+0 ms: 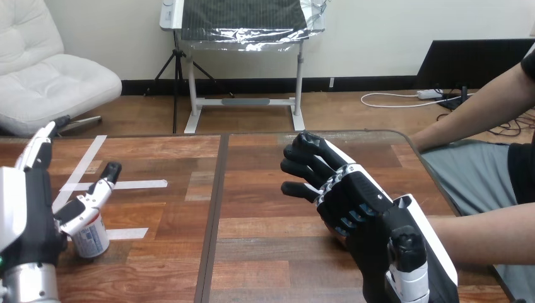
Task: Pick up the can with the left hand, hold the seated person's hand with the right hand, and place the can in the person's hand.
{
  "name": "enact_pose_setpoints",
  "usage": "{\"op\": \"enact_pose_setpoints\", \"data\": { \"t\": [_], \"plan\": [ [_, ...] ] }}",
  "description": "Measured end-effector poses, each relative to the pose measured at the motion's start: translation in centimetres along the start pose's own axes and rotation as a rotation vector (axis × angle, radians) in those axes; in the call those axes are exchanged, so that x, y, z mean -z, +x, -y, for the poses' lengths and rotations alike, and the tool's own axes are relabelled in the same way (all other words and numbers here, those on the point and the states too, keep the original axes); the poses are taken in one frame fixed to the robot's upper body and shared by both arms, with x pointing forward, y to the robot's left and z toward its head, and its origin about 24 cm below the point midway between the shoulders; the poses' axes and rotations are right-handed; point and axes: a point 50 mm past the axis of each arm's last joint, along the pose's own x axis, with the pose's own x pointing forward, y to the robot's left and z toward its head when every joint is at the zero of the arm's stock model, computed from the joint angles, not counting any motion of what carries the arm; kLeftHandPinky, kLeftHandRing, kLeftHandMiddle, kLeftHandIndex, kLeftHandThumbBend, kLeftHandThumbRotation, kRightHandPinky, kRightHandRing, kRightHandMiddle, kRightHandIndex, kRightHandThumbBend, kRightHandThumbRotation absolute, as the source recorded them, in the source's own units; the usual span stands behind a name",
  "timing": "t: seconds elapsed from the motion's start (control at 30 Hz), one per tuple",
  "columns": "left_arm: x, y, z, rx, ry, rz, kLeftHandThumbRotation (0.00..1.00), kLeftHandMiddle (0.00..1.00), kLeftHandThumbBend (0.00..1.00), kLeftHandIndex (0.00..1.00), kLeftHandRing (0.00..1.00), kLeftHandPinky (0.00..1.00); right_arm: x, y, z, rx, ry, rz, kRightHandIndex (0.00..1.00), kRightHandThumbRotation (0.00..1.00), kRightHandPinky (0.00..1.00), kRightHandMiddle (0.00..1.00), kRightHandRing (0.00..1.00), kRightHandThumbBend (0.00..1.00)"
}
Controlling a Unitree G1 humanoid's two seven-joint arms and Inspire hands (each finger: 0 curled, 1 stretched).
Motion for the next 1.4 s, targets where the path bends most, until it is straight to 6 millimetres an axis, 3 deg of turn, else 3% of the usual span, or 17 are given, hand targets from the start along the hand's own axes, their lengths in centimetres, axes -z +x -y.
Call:
{"op": "enact_pose_setpoints", "data": {
  "t": [1.4],
  "plan": [
    [2.8,3.9,1.7,0.121,0.157,-0.075,0.47,0.87,0.72,0.85,0.85,0.84,-0.1,0.3,0.1,-0.008,-0.016,0.008,0.88,0.97,0.79,0.87,0.87,0.81]
  ]
}}
